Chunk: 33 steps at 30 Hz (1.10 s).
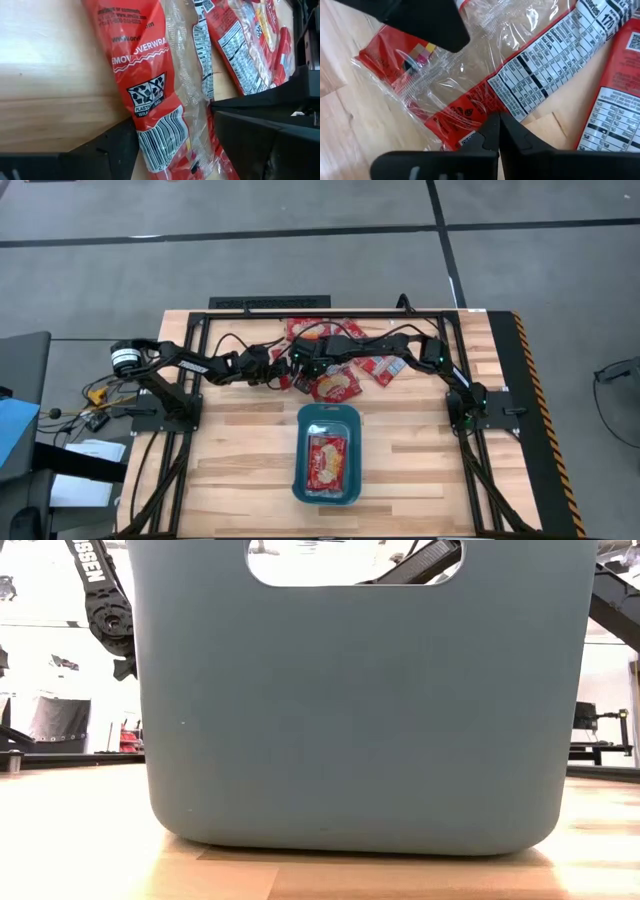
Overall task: Sort popcorn bags into baskets
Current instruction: Put the red popcorn pack into the blue container
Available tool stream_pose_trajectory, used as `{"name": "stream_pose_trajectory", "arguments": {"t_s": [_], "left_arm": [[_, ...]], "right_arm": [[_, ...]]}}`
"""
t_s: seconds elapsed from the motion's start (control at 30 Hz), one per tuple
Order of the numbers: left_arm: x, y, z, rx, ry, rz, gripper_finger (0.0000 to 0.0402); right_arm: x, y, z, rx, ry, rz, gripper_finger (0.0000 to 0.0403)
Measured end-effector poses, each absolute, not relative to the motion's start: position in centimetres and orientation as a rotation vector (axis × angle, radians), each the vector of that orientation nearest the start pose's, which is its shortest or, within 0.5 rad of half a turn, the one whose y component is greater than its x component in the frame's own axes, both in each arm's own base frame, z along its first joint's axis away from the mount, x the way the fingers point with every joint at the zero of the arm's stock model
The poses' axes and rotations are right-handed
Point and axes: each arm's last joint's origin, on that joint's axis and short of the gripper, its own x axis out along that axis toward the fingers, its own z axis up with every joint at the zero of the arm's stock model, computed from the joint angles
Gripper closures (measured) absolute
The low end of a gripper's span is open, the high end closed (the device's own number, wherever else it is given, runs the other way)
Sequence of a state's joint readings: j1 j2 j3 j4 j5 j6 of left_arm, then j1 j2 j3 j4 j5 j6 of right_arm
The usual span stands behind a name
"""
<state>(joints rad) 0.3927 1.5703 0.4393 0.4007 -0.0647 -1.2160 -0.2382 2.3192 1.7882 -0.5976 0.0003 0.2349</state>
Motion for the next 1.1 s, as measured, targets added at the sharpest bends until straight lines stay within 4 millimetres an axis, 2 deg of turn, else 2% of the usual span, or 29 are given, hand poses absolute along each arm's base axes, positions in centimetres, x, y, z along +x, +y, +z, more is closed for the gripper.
{"name": "stream_pose_trajectory", "arguments": {"t_s": [0.13, 0.4, 0.47, 0.57, 0.63, 0.8, 1.0, 1.1], "left_arm": [[23.0, 9.8, 10.6, -1.244, 0.374, 0.843, 0.0202], [23.1, 9.9, 10.7, -1.148, 0.365, 0.855, 0.0376], [23.1, 9.9, 10.8, -1.118, 0.374, 0.845, 0.0388], [23.2, 10.0, 11.2, -1.119, 0.362, 0.825, 0.0391], [23.2, 9.9, 11.8, -1.113, 0.346, 0.802, 0.0395], [22.7, 9.7, 14.0, -1.106, 0.275, 0.757, 0.0398], [21.8, 8.8, 18.4, -1.084, 0.118, 0.653, 0.0399], [21.0, 7.7, 20.4, -1.082, 0.05, 0.599, 0.0399]], "right_arm": [[47.0, -11.1, 13.7, 0.34, 1.096, -0.339, 0.039], [47.2, -10.3, 13.7, 0.331, 1.092, -0.323, 0.0378], [47.2, -10.2, 13.8, 0.326, 1.093, -0.322, 0.0382], [46.7, -9.8, 15.4, 0.299, 1.122, -0.3, 0.0388], [46.3, -9.5, 17.6, 0.261, 1.105, -0.316, 0.0389], [43.5, -8.7, 25.2, 0.131, 1.04, -0.417, 0.0374], [38.4, -6.8, 33.0, 0.035, 0.973, -0.527, 0.037], [35.5, -5.6, 36.1, 0.003, 0.944, -0.583, 0.0379]]}}
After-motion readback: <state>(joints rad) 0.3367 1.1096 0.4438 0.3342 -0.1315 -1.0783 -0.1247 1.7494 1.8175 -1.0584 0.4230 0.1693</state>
